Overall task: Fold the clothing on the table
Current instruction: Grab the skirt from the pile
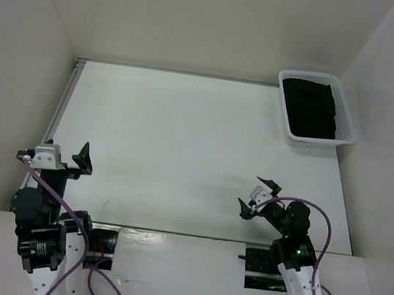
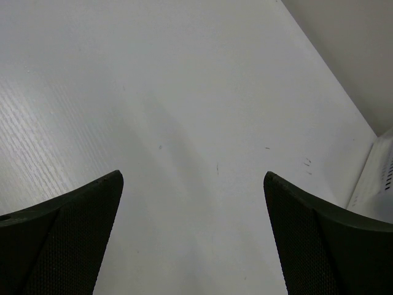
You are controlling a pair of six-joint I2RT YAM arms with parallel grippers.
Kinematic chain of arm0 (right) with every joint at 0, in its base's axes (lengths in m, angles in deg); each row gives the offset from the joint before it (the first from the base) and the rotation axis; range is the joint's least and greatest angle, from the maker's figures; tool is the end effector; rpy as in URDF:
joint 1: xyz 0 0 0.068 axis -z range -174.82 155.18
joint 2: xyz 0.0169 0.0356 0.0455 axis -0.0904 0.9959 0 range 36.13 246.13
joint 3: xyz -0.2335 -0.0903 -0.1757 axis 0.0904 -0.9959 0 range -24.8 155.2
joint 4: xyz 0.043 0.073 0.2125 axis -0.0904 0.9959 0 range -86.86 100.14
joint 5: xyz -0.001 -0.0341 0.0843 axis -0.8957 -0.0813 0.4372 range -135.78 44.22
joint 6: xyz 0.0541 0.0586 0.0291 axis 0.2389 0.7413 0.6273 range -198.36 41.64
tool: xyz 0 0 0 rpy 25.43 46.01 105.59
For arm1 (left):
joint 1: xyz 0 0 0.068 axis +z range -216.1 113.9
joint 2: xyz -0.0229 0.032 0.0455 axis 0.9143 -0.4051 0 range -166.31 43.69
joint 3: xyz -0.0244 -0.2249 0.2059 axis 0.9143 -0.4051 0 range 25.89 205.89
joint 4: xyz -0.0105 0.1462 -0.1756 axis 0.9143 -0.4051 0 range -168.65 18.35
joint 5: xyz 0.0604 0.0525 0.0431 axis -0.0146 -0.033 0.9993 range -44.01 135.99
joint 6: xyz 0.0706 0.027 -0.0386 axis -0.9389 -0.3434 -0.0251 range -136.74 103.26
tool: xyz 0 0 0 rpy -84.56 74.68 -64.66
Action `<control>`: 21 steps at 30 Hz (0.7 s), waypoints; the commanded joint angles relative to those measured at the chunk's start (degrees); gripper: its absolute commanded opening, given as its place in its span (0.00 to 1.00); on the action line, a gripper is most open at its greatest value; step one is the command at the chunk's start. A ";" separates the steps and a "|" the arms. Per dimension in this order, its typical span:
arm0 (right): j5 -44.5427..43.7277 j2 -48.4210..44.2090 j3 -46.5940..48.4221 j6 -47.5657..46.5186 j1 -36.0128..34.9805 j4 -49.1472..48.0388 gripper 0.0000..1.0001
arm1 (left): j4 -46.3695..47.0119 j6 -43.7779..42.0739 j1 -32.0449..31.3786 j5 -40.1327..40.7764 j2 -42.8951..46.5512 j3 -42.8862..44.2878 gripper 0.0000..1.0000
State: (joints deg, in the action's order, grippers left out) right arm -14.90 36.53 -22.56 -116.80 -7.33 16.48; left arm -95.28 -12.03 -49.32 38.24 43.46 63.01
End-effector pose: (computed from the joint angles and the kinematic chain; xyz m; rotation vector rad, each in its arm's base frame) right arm 0.0552 0.0515 0.1549 -1.0788 1.3713 0.1461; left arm 0.0006 -0.0103 0.3225 -0.1369 1.3351 0.0875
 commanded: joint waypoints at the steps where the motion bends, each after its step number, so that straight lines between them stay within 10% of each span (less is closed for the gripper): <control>1: 0.77 -4.54 -1.98 -0.24 -0.49 -0.07 0.99 | 2.81 0.12 -0.08 -0.69 7.44 -0.03 1.00; 10: 0.25 -4.54 2.23 -3.76 -0.49 0.90 0.99 | 2.81 -0.40 -0.08 -2.53 7.44 -0.03 1.00; 16: -22.28 -4.54 13.03 -4.12 -0.49 -17.00 0.99 | 2.03 -1.54 0.79 -3.67 3.76 1.71 1.00; 21: -30.05 -4.54 26.91 -5.35 0.11 -6.32 0.99 | -1.49 -4.00 3.00 -6.92 -4.68 9.43 1.00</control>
State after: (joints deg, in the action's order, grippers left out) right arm -35.25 36.60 -3.35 -121.35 -7.42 10.52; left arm -97.60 -13.56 -47.38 34.59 41.95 66.12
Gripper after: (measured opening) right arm 0.990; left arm 1.000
